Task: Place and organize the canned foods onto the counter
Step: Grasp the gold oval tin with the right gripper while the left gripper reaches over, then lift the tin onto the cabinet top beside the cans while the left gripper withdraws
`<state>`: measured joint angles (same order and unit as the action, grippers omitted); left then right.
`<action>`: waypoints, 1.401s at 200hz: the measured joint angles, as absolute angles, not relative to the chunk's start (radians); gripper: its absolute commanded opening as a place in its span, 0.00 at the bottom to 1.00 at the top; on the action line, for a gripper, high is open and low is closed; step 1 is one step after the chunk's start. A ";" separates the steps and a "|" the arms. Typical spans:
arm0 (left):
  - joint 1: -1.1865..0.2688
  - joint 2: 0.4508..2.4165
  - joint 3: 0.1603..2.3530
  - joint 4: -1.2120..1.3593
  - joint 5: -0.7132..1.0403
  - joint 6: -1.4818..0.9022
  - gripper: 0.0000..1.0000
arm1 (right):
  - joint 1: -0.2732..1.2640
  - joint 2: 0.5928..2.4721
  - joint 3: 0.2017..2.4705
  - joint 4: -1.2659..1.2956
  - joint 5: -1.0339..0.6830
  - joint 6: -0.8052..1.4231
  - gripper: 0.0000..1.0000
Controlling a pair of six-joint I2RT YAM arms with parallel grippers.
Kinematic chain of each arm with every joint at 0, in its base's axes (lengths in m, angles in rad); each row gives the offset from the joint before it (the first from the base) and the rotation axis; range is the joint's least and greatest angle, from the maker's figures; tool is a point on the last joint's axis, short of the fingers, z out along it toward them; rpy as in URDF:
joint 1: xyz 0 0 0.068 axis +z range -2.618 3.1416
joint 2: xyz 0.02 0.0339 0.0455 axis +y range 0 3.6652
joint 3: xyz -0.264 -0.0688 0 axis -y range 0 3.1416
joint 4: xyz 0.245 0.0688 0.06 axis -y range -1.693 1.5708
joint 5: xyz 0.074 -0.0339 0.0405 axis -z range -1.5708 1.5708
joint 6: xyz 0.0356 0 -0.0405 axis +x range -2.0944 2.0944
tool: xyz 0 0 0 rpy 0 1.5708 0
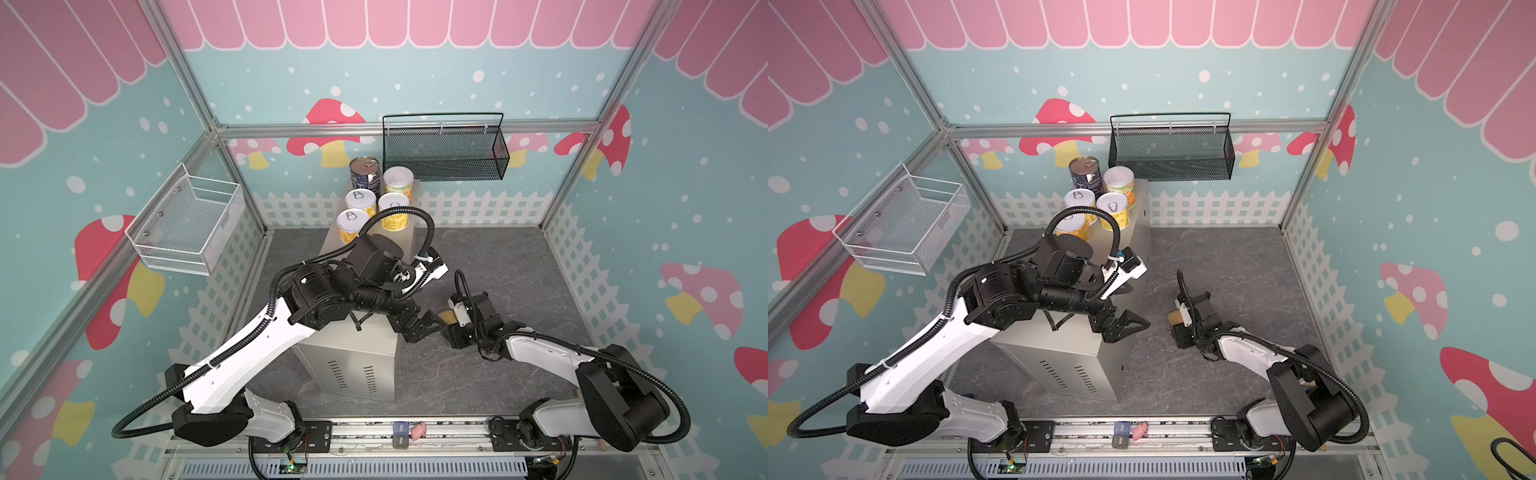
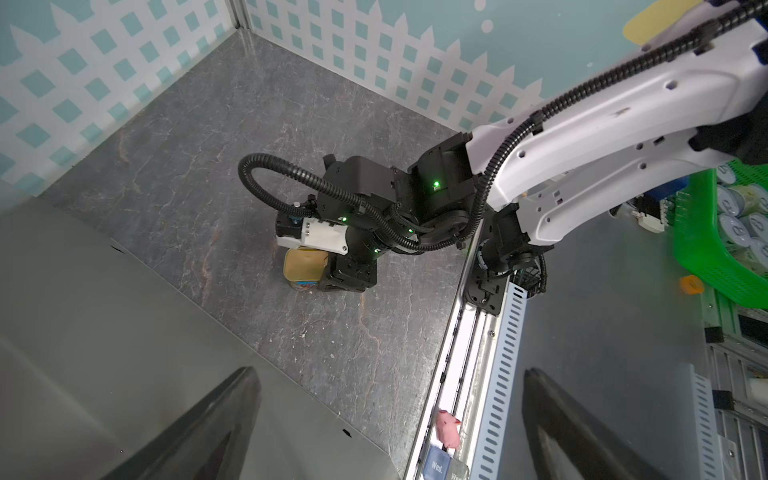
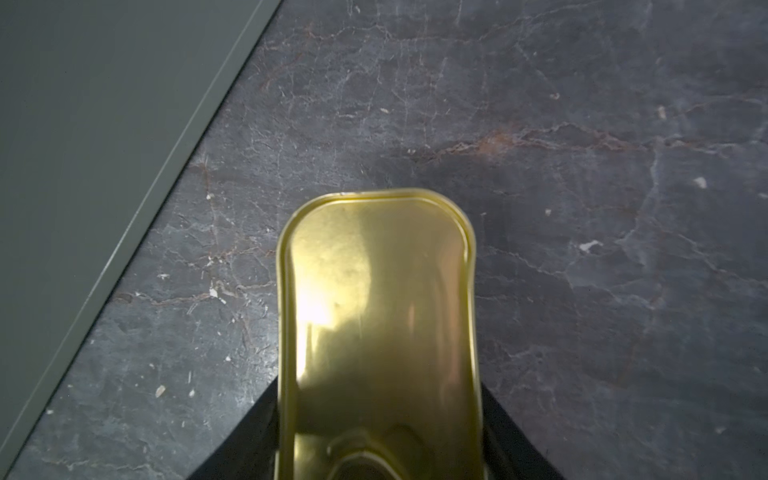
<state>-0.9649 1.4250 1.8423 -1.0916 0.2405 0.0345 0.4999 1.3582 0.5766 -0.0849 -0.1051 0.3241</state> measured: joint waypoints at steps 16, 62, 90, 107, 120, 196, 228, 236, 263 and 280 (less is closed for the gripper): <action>-0.965 1.425 1.858 -1.095 0.218 0.034 0.99 | 0.500 1.338 0.577 -0.097 -0.105 0.322 0.52; -0.968 1.421 1.866 -1.096 0.173 0.034 0.99 | 0.500 1.214 0.578 -0.133 -0.106 0.301 0.50; -0.970 1.402 1.867 -1.106 0.139 0.037 0.99 | 0.500 1.138 0.623 -0.198 -0.112 0.258 0.50; -0.970 1.384 1.877 -1.129 0.112 0.042 0.99 | 0.500 1.111 0.692 -0.250 -0.117 0.223 0.50; -0.969 1.371 1.893 -1.147 0.089 0.048 0.99 | 0.500 1.101 0.762 -0.285 -0.126 0.194 0.50; -0.858 1.253 1.911 -1.246 -0.008 0.097 0.99 | 0.500 1.126 1.183 -0.441 -0.227 0.047 0.50; -0.786 1.204 1.909 -1.259 -0.004 0.123 1.00 | 0.500 1.189 1.349 -0.511 -0.278 -0.010 0.50; -0.764 1.193 1.906 -1.262 0.001 0.130 0.99 | 0.500 1.205 1.390 -0.534 -0.292 -0.026 0.51; -0.683 1.165 1.887 -1.263 0.043 0.146 1.00 | 0.500 1.268 1.527 -0.611 -0.352 -0.083 0.51; -0.647 1.156 1.872 -1.259 0.075 0.150 0.99 | 0.500 1.320 1.620 -0.655 -0.393 -0.115 0.51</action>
